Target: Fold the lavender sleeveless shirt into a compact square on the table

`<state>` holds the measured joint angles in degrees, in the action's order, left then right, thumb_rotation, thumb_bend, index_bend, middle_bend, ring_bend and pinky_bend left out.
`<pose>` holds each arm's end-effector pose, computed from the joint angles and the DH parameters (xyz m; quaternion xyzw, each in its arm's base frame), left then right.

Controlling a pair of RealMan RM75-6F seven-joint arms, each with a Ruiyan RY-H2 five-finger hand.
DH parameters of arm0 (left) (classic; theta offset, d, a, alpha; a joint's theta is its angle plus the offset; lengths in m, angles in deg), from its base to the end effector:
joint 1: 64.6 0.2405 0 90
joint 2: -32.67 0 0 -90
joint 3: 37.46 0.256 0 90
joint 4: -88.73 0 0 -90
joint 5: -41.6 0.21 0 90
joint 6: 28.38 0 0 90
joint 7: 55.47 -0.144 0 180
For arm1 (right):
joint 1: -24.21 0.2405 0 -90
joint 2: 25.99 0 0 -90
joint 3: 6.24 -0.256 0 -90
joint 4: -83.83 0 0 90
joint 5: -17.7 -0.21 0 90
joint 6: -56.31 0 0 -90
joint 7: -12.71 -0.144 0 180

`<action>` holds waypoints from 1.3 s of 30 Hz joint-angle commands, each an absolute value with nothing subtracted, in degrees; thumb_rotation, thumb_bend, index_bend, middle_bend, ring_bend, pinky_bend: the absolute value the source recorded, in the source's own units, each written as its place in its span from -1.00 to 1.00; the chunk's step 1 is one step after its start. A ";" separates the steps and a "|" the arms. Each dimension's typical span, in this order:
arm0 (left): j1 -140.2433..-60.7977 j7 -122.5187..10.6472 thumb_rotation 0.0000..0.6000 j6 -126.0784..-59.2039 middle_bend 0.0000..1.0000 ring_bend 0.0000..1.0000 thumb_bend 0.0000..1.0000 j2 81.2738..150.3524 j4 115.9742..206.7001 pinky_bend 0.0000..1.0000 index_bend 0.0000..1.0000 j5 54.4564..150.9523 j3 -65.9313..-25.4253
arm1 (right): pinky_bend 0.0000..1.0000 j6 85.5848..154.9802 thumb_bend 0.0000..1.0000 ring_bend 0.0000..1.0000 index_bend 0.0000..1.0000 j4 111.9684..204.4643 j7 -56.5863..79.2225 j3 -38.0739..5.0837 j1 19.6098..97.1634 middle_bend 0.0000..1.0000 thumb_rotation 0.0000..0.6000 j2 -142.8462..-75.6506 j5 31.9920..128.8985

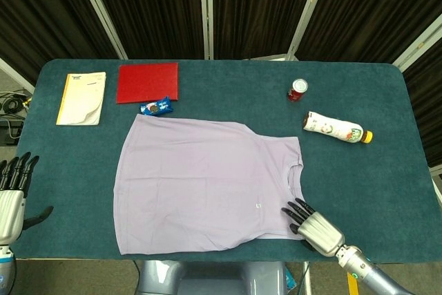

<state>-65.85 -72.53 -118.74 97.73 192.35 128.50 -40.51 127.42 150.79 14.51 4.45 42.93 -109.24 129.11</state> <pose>-0.2740 0.1605 0.1521 -0.5855 -0.3531 -0.3721 0.6277 -0.2980 -0.1825 0.0042 0.8630 -0.2428 0.3031 0.3232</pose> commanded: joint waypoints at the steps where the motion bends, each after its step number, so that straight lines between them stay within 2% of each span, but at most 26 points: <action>1: -65.87 -72.57 1.00 -118.75 -1.00 -1.00 -0.86 97.78 192.33 -1.00 -1.00 128.43 -40.55 | -1.00 129.03 -0.46 -1.00 0.03 149.27 12.95 4.62 42.68 -0.77 1.00 -110.23 129.19; 14: -66.06 -73.40 1.00 -118.47 -1.00 -1.00 -0.86 98.29 192.06 -1.00 -1.00 128.33 -40.40 | -1.00 131.60 -0.33 -1.00 0.14 146.68 10.30 5.14 42.72 -0.76 1.00 -111.33 128.79; 22: -66.12 -73.73 1.00 -118.43 -1.00 -1.00 -0.86 98.45 191.98 -1.00 -1.00 128.43 -40.27 | -1.00 132.25 -0.14 -1.00 0.25 146.44 9.88 5.25 42.74 -0.74 1.00 -111.65 128.16; 27: -66.22 -73.81 1.00 -118.15 -1.00 -1.00 -0.86 98.51 192.10 -1.00 -1.00 128.65 -40.02 | -1.00 132.29 -0.09 -1.00 0.28 146.99 9.98 5.36 42.82 -0.74 1.00 -111.46 127.77; 39: -67.79 -71.13 1.00 -114.81 -1.00 -1.00 -0.83 98.51 191.61 -1.00 -1.00 137.67 -35.08 | -1.00 131.15 -0.09 -1.00 0.31 153.29 12.03 3.89 43.60 -0.74 1.00 -109.47 125.21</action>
<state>-67.47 -71.39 -115.33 98.32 191.93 136.60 -35.83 131.49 152.50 11.49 4.24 43.41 -109.88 125.68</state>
